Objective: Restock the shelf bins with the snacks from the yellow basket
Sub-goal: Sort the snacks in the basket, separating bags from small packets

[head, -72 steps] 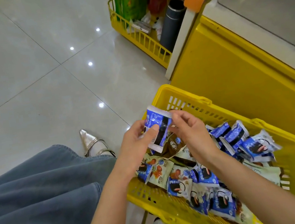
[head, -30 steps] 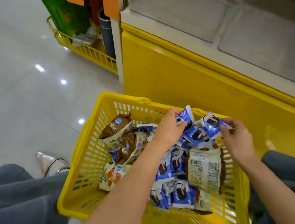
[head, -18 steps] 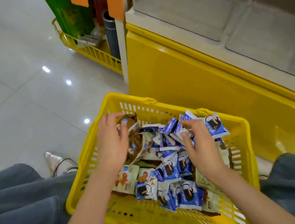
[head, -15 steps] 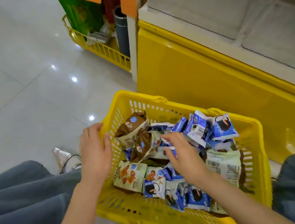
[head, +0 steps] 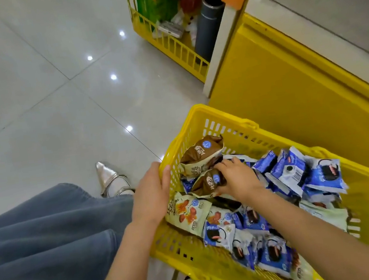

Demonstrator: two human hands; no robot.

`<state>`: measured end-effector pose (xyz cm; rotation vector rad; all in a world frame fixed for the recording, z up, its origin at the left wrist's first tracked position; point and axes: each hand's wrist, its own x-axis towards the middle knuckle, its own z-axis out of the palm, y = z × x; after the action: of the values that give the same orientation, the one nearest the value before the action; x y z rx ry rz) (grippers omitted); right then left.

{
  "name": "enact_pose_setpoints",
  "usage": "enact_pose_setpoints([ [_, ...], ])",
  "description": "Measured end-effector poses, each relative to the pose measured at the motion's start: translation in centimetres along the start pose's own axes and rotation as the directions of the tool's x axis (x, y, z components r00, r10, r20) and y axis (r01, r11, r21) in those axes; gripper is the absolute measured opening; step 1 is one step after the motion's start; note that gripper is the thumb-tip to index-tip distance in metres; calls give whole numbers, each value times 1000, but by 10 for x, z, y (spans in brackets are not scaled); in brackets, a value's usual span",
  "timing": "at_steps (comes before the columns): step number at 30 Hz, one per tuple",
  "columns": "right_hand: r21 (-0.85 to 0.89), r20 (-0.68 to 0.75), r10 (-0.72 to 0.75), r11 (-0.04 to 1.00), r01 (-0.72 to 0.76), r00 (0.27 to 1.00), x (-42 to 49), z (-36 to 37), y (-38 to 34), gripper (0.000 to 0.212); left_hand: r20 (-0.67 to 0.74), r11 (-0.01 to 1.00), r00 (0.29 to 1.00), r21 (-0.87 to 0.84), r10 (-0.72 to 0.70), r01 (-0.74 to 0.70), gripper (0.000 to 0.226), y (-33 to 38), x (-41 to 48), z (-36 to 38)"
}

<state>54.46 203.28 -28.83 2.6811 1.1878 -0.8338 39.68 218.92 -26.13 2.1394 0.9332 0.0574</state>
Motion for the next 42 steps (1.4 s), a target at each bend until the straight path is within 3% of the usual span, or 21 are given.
enact_pose_setpoints([
  [3,143,-110,20,990,-4,994,-19,-11,-3,56,-74,997,997,-70,14,-19,23,7,-3,-2],
  [5,379,-167,93,925,-23,982,-36,-24,-5,51,-210,994,976,-78,62,-80,29,18,-8,-5],
  [8,687,-43,142,723,-74,989,-64,-47,-5,42,-273,982,954,-111,120,-155,33,36,-14,-11],
  [11,818,70,82,566,-104,994,-86,-59,-4,51,-159,957,964,-168,211,-237,41,49,-21,-15],
  [13,868,93,65,484,-113,994,-95,-60,-9,50,-6,933,987,-328,158,-151,38,55,-27,-17],
  [15,886,88,83,449,-116,993,-102,-59,-17,52,192,859,979,-511,73,36,28,58,-33,-17],
  [18,893,79,80,437,-106,994,-110,-56,-26,64,433,867,901,-450,0,216,32,53,-36,-22],
  [20,925,133,71,349,-150,989,-116,-54,-28,60,542,847,840,-430,-35,313,26,49,-37,-29],
  [23,976,209,13,52,-210,978,-125,-44,-28,51,434,781,895,-520,-107,346,15,48,-41,-25],
  [26,980,196,79,-55,-192,977,-127,-29,-37,60,255,796,941,-510,-222,326,23,52,-52,-10],
  [28,986,168,171,-43,-163,971,-119,-20,-40,61,184,882,962,-394,-200,258,34,50,-60,-5],
  [30,991,130,195,5,-133,972,-106,-19,-39,54,21,966,996,-243,-83,86,37,42,-59,-11],
  [32,988,85,210,106,-109,974,-89,-18,-32,44,-157,987,986,-141,53,-75,36,32,-50,-22],
  [34,948,37,218,301,-103,975,-72,-16,-24,42,-236,993,970,-86,55,-77,37,20,-34,-30],
  [37,786,84,99,605,-127,991,-52,-7,-24,56,-22,994,998,-94,-59,57,34,3,-13,-29],
  [39,705,144,-46,706,-70,988,-42,5,-35,55,117,997,993,-72,-20,28,31,-2,-8,-20],
  [42,633,82,-142,772,58,986,-27,23,-56,57,88,998,995,-46,40,-36,33,-5,-9,-9],
])
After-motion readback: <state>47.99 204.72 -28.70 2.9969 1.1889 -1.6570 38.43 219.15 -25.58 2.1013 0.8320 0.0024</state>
